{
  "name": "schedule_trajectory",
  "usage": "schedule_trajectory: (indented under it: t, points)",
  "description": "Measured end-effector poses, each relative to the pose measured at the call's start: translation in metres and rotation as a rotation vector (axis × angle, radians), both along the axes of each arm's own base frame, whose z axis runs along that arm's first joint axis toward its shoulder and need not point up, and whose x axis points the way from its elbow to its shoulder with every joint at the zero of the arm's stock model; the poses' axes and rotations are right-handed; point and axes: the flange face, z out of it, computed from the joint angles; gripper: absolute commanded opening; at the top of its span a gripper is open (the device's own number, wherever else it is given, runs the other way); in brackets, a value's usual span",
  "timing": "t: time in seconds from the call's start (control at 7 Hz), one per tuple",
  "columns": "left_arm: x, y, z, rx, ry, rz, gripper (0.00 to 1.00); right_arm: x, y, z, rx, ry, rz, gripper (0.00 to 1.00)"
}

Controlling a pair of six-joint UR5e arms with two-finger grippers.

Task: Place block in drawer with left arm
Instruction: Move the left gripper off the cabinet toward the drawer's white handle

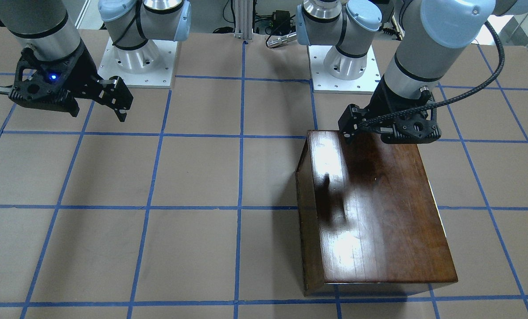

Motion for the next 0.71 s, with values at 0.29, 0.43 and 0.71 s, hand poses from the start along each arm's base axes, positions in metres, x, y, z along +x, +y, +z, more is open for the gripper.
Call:
schedule_trajectory:
  t: [0.29,0.43,0.71]
  points:
    - [0.023,-0.012,0.008,-0.022,0.002,0.019,1.0,0.0,0.0,0.0,0.0,0.0,0.0,1.0]
    - [0.045,-0.022,0.012,-0.034,0.002,0.017,1.0,0.0,0.0,0.0,0.0,0.0,-0.001,1.0]
    - [0.115,-0.043,0.025,-0.066,-0.002,-0.025,1.0,0.0,0.0,0.0,0.0,0.0,0.0,1.0]
